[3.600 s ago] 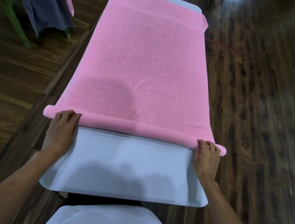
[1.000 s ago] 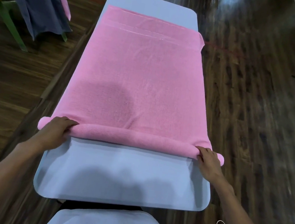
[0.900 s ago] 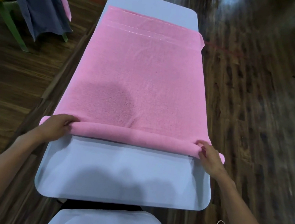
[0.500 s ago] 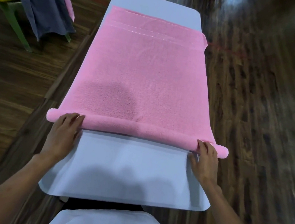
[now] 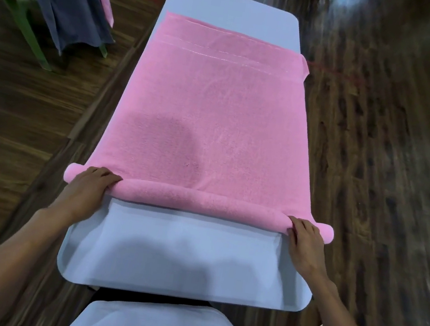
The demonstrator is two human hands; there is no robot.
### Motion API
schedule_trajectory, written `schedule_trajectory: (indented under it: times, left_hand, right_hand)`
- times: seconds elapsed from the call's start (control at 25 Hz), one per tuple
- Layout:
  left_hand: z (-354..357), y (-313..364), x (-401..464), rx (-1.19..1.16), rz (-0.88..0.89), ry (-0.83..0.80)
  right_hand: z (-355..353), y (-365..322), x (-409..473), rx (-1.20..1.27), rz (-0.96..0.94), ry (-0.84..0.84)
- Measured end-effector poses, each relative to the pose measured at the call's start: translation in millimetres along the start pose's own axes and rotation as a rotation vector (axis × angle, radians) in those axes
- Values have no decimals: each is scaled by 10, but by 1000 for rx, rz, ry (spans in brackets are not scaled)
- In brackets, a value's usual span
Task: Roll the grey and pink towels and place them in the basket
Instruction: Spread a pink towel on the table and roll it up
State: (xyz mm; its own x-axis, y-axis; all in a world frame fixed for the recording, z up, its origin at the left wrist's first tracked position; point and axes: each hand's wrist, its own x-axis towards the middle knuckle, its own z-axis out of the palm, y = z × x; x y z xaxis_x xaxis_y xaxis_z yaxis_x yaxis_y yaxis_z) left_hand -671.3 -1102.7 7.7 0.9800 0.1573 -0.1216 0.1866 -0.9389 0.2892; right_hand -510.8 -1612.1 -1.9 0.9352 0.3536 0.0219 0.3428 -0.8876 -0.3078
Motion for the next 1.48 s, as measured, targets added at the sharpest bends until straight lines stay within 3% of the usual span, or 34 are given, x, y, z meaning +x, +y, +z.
schedule_trajectory:
  times: [0.08,0.16,0.28,0.36,0.52,0.72,0.92,1.0,1.08,1.16,1.28,1.36,1.48]
  left_hand:
    - [13,-58,144,-66,38,-14]
    - [6,19,252,-153,-7,90]
    - [8,216,221,-95,-82,343]
    - [88,236,121,-41,-40,374]
    - [161,60,81,-18,39,216]
    - [44,51,234,-78,16,166]
    - [-54,-99,228,-89,137,-74]
    - [-117,-66,291,-140,68,-227]
    - [-139,-37,416,-232,-38,-276]
    - [-160,11,450,-289,-80,-71]
    - [-69,167,311,-80,-87,304]
    - [93,253,171,-49,-18,349]
    - [174,172,153,-18,62,251]
  right_hand:
    - [-23,54,80,7,-12,-65]
    - [-36,48,265,67,60,-86]
    - [-81,-104,393,186,244,61]
    - [-63,-220,293,75,220,186]
    - [79,-225,14,-34,37,196]
    - [78,-147,220,-31,11,143]
    - [-96,73,277,-75,26,-192]
    - [-135,162,389,-21,89,-340]
    - [-115,188,516,82,160,-348]
    - [-63,103,543,205,264,-139]
    - [8,-122,343,20,271,170]
    - [53,-180,184,-31,147,217]
    - [79,-100,133,23,58,125]
